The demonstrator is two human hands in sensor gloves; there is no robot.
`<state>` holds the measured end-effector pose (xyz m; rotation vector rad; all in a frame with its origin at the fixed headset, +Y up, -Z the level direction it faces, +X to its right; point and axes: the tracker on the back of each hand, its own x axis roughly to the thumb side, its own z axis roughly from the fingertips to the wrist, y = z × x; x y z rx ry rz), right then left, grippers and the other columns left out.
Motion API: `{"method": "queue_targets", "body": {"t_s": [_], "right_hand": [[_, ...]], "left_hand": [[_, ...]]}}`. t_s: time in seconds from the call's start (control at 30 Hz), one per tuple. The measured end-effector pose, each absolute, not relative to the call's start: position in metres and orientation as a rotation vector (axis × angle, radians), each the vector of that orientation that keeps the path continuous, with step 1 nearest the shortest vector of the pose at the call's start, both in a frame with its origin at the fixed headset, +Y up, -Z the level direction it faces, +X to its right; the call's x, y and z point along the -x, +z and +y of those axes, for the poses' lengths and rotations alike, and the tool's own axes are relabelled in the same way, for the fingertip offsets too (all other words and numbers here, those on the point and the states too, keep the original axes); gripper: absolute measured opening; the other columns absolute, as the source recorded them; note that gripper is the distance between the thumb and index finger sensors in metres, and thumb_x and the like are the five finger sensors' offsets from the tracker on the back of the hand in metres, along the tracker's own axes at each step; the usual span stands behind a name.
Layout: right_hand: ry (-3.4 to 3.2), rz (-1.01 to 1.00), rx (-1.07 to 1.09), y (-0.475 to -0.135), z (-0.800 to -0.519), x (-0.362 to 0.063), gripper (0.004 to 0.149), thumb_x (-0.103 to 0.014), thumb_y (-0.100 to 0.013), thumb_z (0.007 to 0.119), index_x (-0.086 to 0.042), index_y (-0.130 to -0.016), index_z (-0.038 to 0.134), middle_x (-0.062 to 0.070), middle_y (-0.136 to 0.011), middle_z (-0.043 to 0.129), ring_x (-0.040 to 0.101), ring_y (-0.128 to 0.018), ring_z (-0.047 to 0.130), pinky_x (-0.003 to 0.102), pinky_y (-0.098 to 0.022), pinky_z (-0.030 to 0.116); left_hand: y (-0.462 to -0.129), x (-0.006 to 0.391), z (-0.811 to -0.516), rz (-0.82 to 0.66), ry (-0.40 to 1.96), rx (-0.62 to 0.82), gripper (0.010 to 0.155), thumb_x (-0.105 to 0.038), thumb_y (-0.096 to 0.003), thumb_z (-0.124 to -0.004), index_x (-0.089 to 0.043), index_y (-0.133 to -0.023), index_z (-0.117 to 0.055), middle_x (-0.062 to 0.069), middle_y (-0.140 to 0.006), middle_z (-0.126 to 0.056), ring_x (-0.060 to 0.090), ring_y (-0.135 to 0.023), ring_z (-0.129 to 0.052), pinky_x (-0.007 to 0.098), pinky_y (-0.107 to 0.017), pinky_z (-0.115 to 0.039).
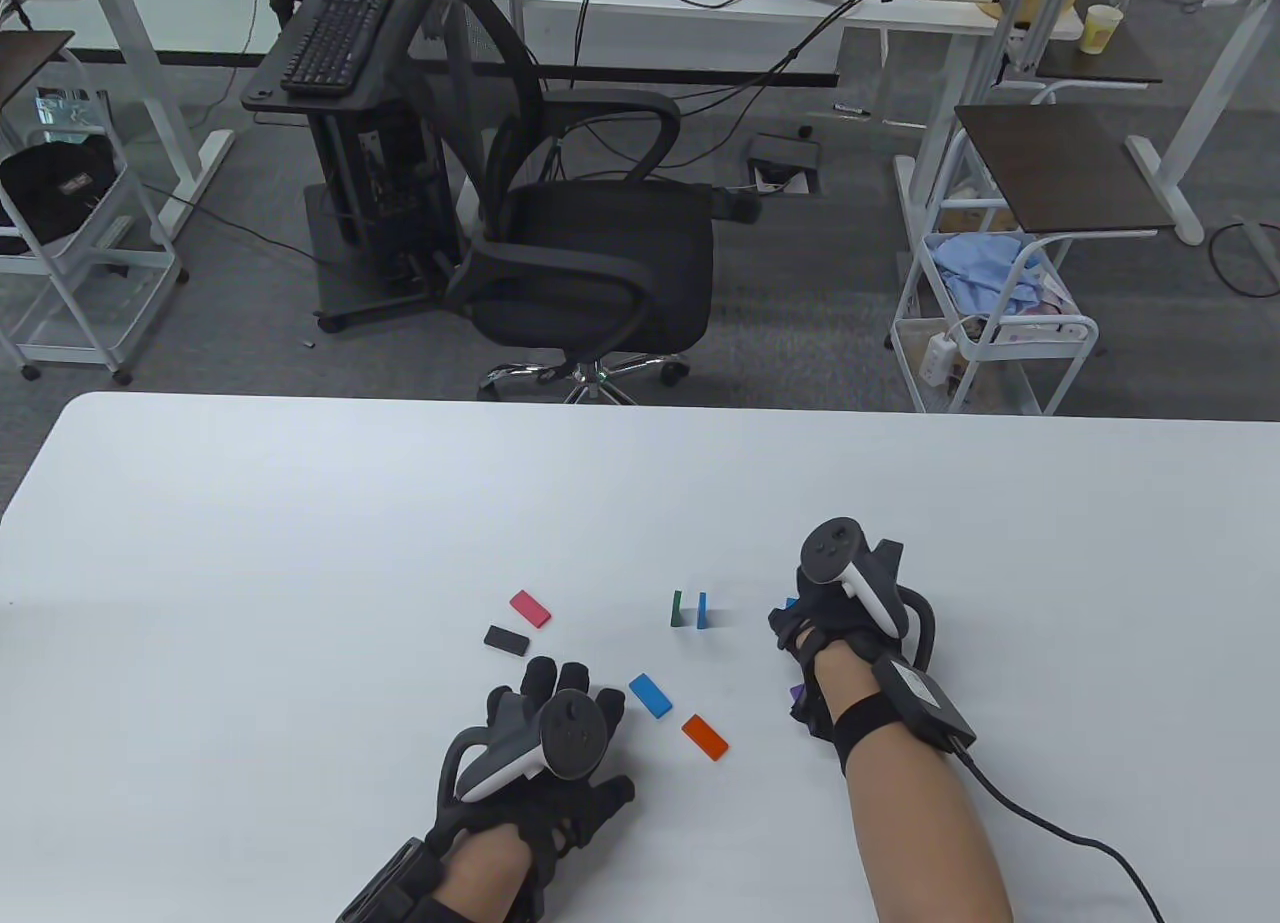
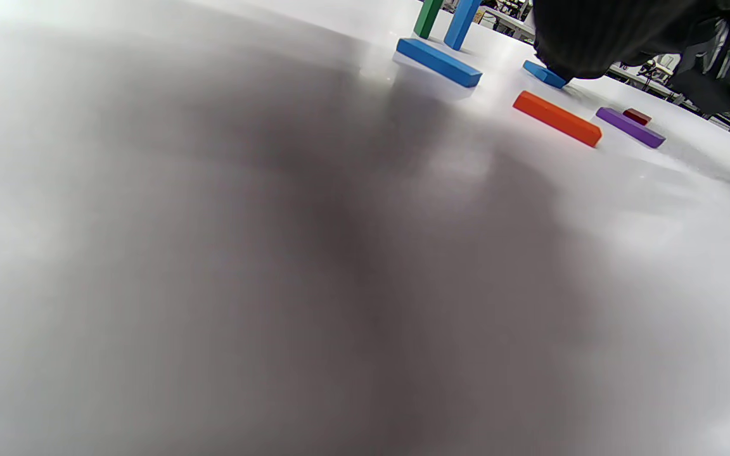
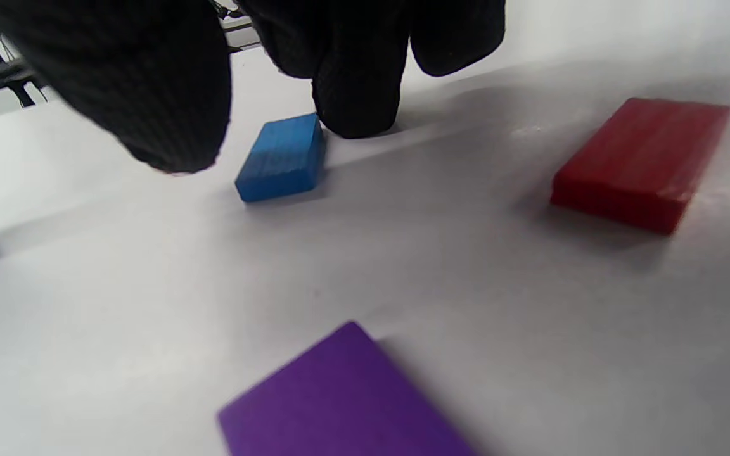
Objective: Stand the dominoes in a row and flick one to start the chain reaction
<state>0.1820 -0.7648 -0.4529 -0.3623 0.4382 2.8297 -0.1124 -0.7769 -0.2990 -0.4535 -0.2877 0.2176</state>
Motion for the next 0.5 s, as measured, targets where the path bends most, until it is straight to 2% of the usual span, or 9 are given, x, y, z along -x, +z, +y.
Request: {"method": "queue_targets", "body": {"t_s": [0.17,0.5], "right_hand": [[2.975,0.431,0.368,-0.456,-0.766,-0.168,0.074,-0.045,-0.044,0.091,-0.017,-0.099,0.050,0.014,-0.094,0.071,0.045,-0.093,0.051,0.065,-0.073,0.025],[3.073,0.470,0.385,-0.463,-0.764,-0.159,0.065,-0.032,-0.046,0.091,-0.014,-0.097,0.055,0.014,-0.088,0.079,0.045,-0.089,0.062,0.066,-0.073,0.033]], "left_hand": [[-0.299,0.113,-0.777,-0.285,0.215,0.456,0.081,-0.063,-0.0465,-0.063,-0.034,-0.107,-0.017,0.004,-0.112,0.010,0.033,-0.098,0.020,0.066,-0.066,0.003],[-0.299,0.113,-0.778,-0.284,0.212,0.464,0.081,-0.063,-0.0465,-0.063,-0.034,-0.107,-0.017,0.004,-0.112,0.010,0.034,-0.099,0.017,0.066,-0.066,0.002]]}}
